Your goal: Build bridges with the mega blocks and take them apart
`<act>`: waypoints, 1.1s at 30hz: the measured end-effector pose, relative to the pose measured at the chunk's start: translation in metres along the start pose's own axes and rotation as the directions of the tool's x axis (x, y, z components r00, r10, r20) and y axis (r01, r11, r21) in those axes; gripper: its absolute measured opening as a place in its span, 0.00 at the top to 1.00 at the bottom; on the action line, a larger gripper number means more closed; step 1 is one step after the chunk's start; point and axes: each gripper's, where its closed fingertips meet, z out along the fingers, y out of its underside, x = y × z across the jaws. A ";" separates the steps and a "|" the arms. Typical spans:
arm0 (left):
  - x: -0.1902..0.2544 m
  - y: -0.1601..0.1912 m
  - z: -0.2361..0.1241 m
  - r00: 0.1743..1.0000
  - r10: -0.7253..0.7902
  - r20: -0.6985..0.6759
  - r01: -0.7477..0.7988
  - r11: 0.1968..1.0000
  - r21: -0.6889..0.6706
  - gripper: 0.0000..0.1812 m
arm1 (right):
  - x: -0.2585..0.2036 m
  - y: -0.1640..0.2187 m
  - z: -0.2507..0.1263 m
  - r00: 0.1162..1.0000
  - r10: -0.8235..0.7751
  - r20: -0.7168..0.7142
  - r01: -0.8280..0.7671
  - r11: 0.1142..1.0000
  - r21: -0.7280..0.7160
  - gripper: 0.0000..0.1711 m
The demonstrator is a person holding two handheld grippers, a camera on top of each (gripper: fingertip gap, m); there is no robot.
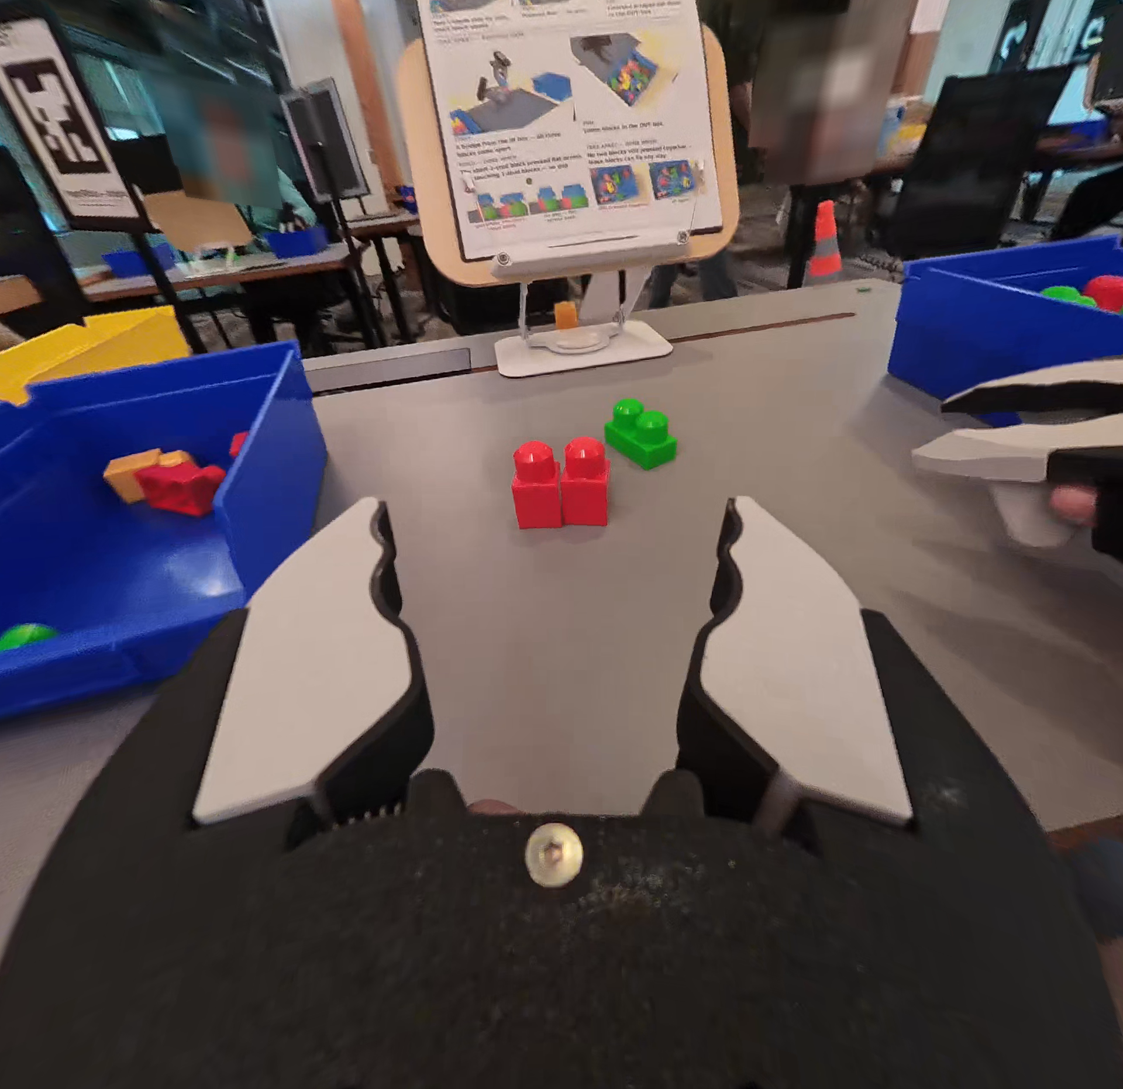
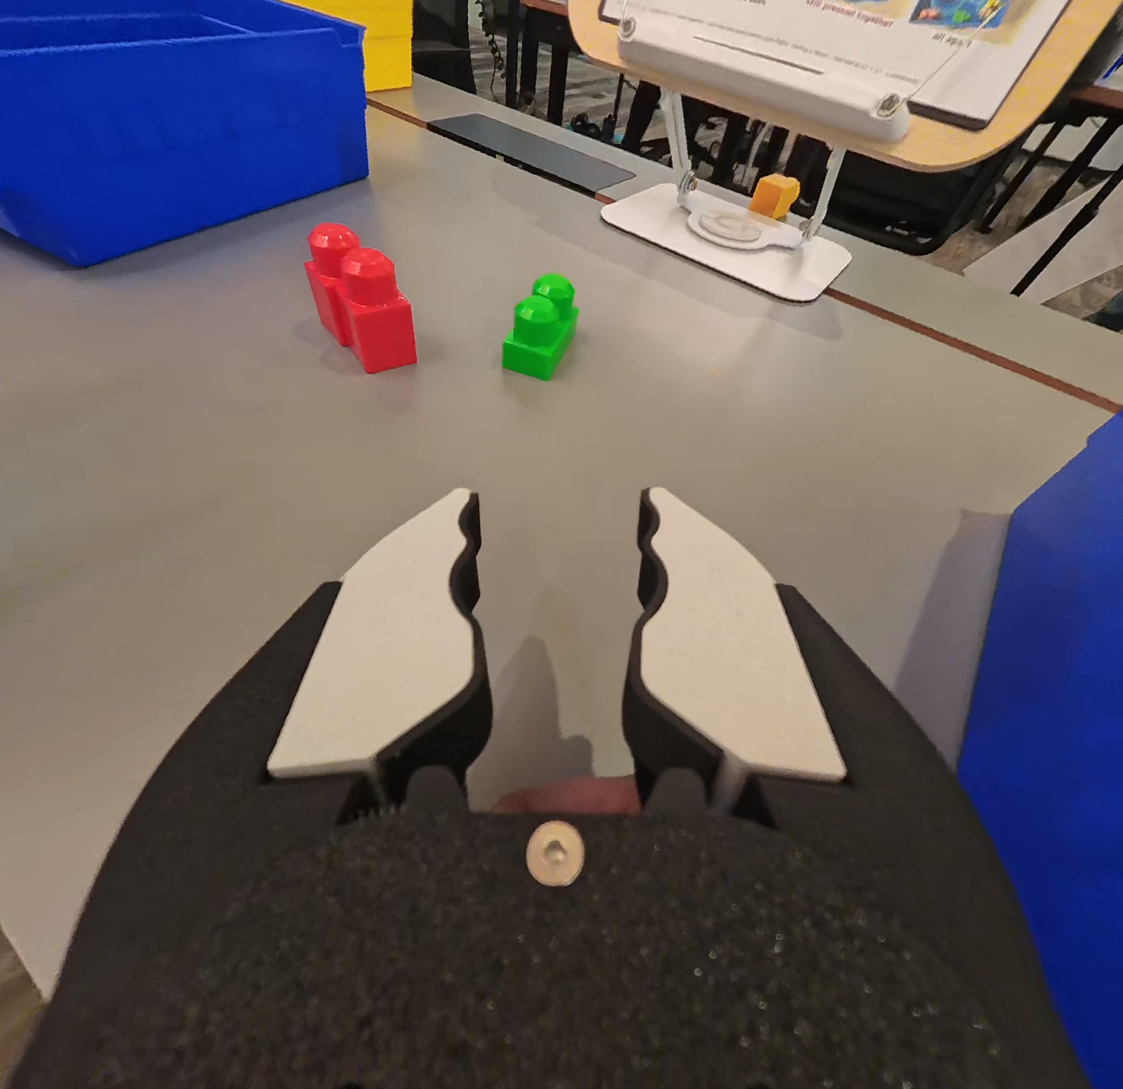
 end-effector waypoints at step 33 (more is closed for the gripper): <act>0.003 0.054 -0.006 0.974 -0.198 -0.105 0.183 0.973 -0.140 0.53 | -0.009 0.004 0.008 0.995 -0.068 -0.070 0.064 0.997 -0.052 0.68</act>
